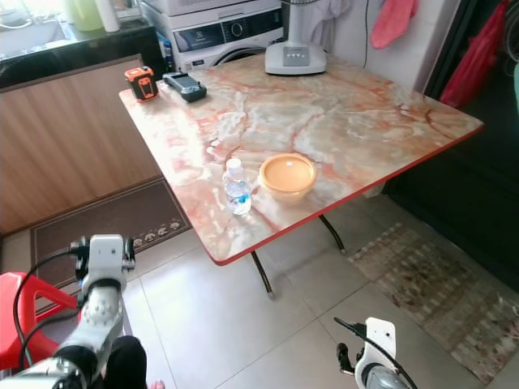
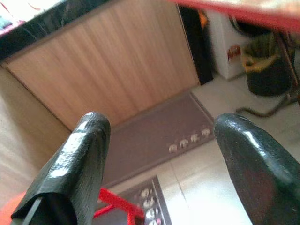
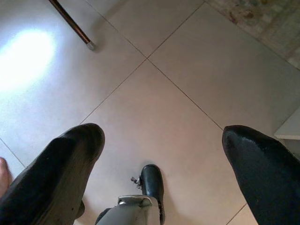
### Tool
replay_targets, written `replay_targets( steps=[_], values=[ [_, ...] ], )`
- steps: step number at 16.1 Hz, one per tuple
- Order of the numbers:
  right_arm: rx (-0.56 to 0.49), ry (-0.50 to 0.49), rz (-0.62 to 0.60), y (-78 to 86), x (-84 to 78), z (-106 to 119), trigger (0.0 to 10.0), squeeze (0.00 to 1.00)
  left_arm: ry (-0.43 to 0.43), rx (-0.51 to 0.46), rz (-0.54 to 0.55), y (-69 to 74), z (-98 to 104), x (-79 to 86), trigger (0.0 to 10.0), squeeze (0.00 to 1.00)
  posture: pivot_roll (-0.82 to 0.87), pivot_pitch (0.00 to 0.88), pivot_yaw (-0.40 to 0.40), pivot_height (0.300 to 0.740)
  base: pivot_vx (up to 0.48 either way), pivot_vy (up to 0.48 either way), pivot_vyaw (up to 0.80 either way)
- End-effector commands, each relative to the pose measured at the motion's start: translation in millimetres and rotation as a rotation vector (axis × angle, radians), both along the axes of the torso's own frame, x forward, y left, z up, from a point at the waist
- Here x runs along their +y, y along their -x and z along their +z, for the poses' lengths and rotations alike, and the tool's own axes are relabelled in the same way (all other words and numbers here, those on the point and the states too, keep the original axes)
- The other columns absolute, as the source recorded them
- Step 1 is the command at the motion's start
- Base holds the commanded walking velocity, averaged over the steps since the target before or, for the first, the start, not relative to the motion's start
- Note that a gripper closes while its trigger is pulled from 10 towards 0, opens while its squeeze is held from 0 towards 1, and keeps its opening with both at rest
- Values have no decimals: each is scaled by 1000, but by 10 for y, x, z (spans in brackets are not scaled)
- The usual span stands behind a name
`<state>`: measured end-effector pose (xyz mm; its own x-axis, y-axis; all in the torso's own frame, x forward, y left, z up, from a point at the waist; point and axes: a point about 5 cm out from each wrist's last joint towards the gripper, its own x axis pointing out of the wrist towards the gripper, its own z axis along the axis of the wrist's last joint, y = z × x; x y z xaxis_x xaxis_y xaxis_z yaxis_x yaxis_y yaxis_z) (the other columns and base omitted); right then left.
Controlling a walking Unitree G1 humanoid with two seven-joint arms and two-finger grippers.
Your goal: Restocking fridge
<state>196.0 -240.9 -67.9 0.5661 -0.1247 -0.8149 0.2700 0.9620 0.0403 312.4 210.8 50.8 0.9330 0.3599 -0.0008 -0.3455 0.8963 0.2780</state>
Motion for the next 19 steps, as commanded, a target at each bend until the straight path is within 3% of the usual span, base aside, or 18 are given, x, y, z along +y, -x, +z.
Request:
replay_targets(
  steps=[1,4,7,10,12,13,15,16,17,18,19],
  values=[
    [1,1,0,10,2,-5,10000,0,4,-152,-3,-163,318,43,10000,0,-139,0,71,740,0,0,0],
    [0,1,0,2,2,-2,10000,0,16,-270,-63,-357,660,-12,10000,0,-137,0,71,740,0,0,0],
    [-2,0,-2,-8,2,4,10000,0,36,-266,-329,-622,989,-354,10000,0,-131,0,71,740,0,0,0],
    [-2,-3,-8,-14,5,5,10000,0,227,-222,-550,-766,1170,-774,10000,0,-137,0,73,740,0,0,0],
    [-3,-5,-12,-15,8,5,10000,0,273,-216,-661,-801,1294,-941,10000,0,-138,0,73,740,0,0,0],
    [-2,-4,-12,-18,8,6,10000,0,220,-186,-684,-845,1382,-953,10000,0,-134,0,73,740,0,0,0],
    [-3,-4,-14,-20,12,6,10000,0,265,-140,-682,-929,1548,-884,10000,0,-132,0,77,740,0,0,0],
    [-3,-5,-13,-21,12,7,10000,0,262,-91,-730,-952,1636,-878,10000,0,-125,0,76,740,0,0,0],
    [-4,-6,-13,-21,12,7,10000,0,207,-124,-807,-928,1735,-921,10000,0,-122,0,77,740,0,0,0],
    [-5,-7,-13,-22,12,8,10000,0,207,-239,-851,-886,1854,-953,10000,0,-121,0,77,740,0,0,0],
    [-6,-7,-16,-19,14,5,10000,0,217,-295,-812,-872,1865,-917,10000,0,-130,0,78,740,0,0,0]
  ],
)
